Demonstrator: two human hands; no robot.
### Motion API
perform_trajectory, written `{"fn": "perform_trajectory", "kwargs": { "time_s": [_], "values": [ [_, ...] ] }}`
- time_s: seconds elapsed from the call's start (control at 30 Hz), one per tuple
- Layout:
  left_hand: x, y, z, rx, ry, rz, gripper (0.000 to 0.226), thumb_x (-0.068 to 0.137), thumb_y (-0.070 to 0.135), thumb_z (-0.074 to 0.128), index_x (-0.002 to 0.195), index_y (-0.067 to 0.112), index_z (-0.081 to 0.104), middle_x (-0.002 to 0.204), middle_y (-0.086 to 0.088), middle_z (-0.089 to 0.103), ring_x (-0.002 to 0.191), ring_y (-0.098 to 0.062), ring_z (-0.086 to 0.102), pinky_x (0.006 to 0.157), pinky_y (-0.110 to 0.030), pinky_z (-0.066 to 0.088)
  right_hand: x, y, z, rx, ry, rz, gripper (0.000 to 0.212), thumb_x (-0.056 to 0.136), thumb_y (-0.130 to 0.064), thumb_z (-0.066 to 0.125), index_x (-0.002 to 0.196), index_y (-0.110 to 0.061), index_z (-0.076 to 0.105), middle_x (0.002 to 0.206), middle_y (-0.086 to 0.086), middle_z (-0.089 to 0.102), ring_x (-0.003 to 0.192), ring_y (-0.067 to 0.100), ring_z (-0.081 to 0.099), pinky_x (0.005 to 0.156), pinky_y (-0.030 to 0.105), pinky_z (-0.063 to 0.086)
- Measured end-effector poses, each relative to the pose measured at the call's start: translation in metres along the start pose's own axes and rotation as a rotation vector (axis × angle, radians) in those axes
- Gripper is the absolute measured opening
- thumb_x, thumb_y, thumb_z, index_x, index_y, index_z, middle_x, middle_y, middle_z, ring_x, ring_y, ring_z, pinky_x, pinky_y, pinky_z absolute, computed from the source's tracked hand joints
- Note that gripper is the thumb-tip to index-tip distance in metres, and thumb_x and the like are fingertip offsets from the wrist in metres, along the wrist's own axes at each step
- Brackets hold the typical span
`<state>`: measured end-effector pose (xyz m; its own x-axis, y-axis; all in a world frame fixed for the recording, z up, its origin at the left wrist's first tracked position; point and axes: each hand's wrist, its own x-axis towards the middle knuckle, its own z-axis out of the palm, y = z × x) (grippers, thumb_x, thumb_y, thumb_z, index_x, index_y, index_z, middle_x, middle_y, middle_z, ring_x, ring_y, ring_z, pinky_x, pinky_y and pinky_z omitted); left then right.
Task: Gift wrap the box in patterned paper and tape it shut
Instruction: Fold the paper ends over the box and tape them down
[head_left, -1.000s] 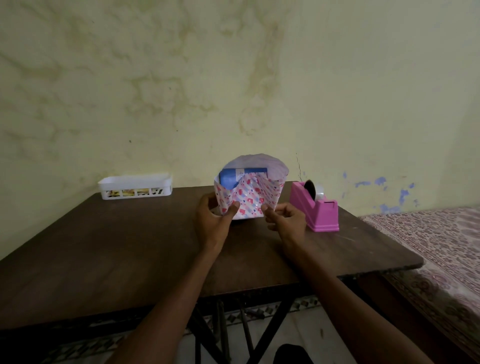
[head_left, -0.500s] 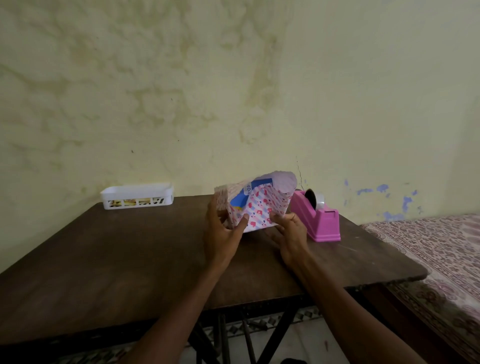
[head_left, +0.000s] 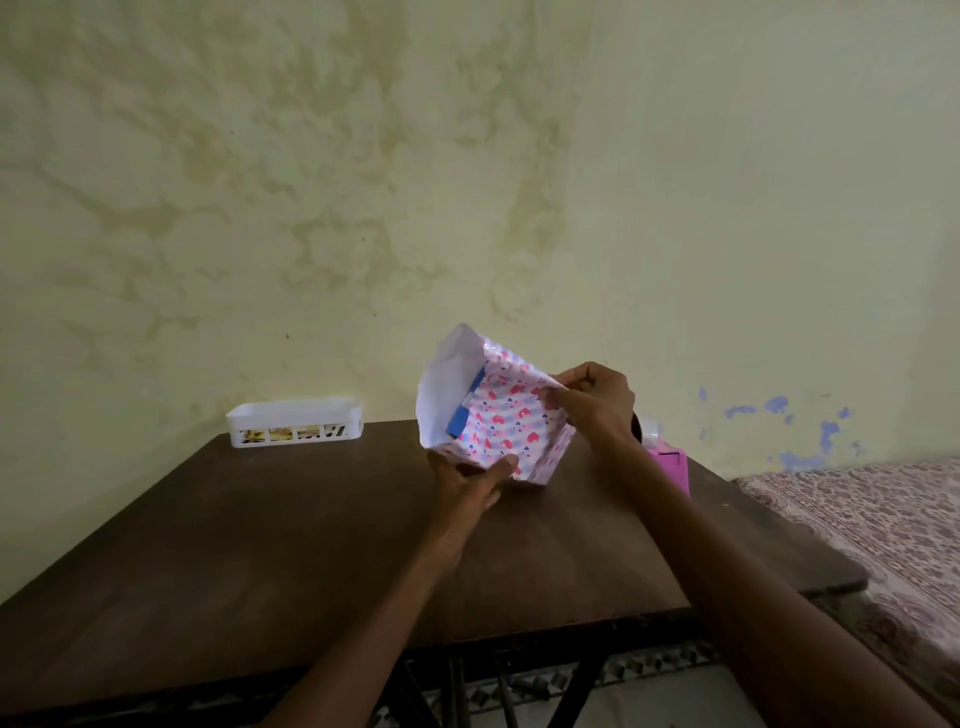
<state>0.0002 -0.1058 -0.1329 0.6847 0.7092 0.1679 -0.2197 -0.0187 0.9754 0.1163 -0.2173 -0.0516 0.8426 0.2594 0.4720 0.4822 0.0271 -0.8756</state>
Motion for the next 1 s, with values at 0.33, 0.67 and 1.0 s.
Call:
{"fn": "perform_trajectory", "kwargs": {
  "time_s": [0.33,0.67,1.0],
  "values": [
    [-0.016,0.023,-0.058,0.083,0.345,0.469,0.102,0.063,0.037,0.085,0.144,0.026,0.024,0.147,0.0,0.037,0.129,-0.015,0.041,0.102,-0.034,0.042,-0.006,0.006,0.023,-0.202,-0.187,-0.228,0.028,0.072,0.003,0.079,0.071,-0.024,0.069,0.083,-0.005,0.076,0.08,0.005,0.07,0.069,0.018,0.056],
    [-0.015,0.046,-0.062,1.138,0.042,0.823,0.067,0.071,0.061,0.071,0.128,0.031,0.052,0.133,0.008,0.05,0.117,-0.008,0.048,0.098,-0.024,0.042,-0.018,0.039,0.04,-0.312,-0.263,-0.336,0.03,0.075,0.004,0.076,0.078,-0.025,0.068,0.092,-0.003,0.074,0.09,0.013,0.067,0.084,0.031,0.055],
    [0.011,0.049,-0.016,1.858,0.14,0.821,0.044,0.096,0.045,0.048,0.132,0.019,0.051,0.131,-0.004,0.058,0.118,-0.022,0.053,0.103,-0.036,0.036,-0.016,0.059,0.04,-0.317,-0.253,-0.483,0.025,0.078,-0.012,0.08,0.098,-0.015,0.067,0.098,-0.004,0.07,0.088,0.01,0.063,0.079,0.021,0.051]
  ]
}}
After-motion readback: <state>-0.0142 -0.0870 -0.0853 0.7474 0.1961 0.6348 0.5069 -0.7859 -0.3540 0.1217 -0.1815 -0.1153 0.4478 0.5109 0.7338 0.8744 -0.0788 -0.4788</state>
